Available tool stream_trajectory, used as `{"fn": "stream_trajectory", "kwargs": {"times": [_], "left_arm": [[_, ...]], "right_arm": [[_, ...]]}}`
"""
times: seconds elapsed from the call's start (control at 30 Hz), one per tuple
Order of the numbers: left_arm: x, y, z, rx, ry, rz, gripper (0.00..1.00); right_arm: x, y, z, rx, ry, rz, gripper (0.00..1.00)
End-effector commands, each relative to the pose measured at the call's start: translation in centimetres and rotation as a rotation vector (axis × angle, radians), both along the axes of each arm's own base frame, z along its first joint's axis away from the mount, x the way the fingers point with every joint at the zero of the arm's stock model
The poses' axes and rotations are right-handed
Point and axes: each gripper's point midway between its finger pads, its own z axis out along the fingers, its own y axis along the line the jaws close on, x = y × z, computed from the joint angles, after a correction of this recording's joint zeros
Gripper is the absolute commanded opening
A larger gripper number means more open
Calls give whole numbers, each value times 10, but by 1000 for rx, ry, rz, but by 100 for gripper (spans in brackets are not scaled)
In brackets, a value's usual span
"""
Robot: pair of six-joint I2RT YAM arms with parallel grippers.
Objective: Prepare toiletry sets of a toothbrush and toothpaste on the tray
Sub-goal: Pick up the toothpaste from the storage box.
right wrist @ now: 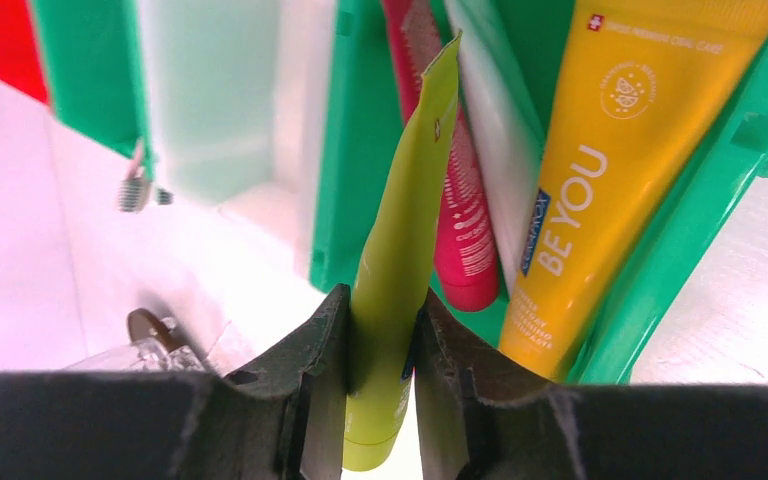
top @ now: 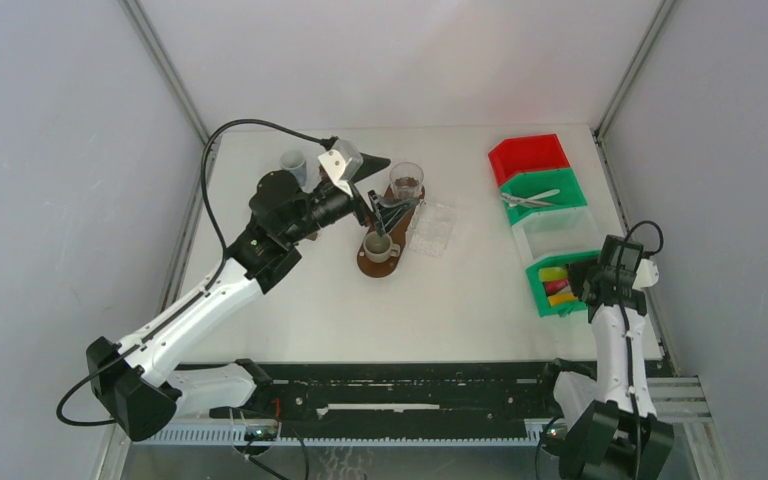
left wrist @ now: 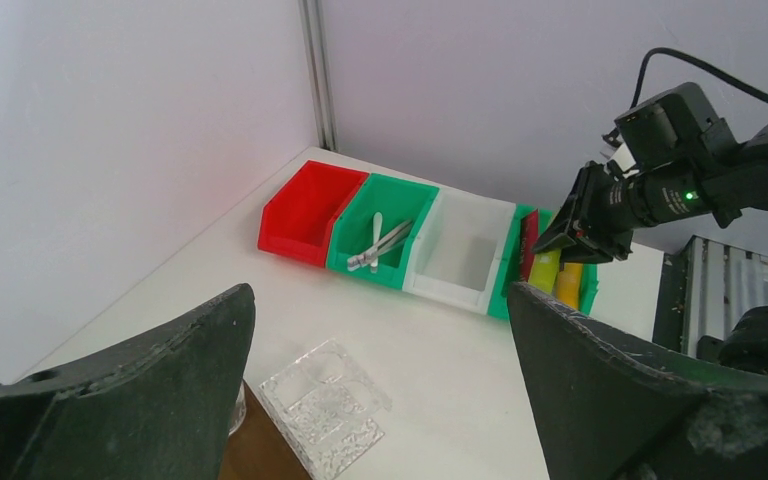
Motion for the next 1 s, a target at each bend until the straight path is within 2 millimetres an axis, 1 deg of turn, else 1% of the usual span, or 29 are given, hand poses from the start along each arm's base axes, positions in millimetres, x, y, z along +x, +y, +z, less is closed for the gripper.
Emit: {"fn": "stream_trajectory", "kwargs": {"times": [0.0,0.1,0.23,0.27,0.3,0.4,0.53,0.63,0.67,0.73,0.8,0.83,0.97], "left_arm": [[-8,2,15,-48,-35,-25,100],[-9,1,14,-39,-32,-36,100],[-8,-2,10,2,-18,-32,100],[-8,-4,10,13,-14,-35,100],[-9,-5,10,19,-9,-39,100],[-12,-8,9,25,5,-64,100],[-19,-14,8,26,36,-122,100],[-21,-26,6,29,86,-184,100],[-21,-31,6,26,103,-208,100],[-21,-40,4,15,138,-253,100],[-22,-47,6,-17,176,-301,99],[-20,-53,3,-27,205,-329,99],[-24,-68,7,-80,288,-443,94]], "right_arm": [[5,1,28,-32,-108,32,12],[6,7,44,-46,-162,70,12],[11,18,76,-92,-274,183,11],[14,23,84,-103,-313,219,6],[17,28,93,-110,-355,260,4],[26,49,120,-138,-489,412,1],[33,87,160,-169,-698,632,0],[35,115,193,-222,-848,760,0],[34,125,206,-260,-907,800,0],[31,142,226,-319,-978,868,0],[28,155,242,-377,-1028,928,0],[27,161,249,-401,-1052,954,0],[21,174,271,-468,-1134,1020,0]]}}
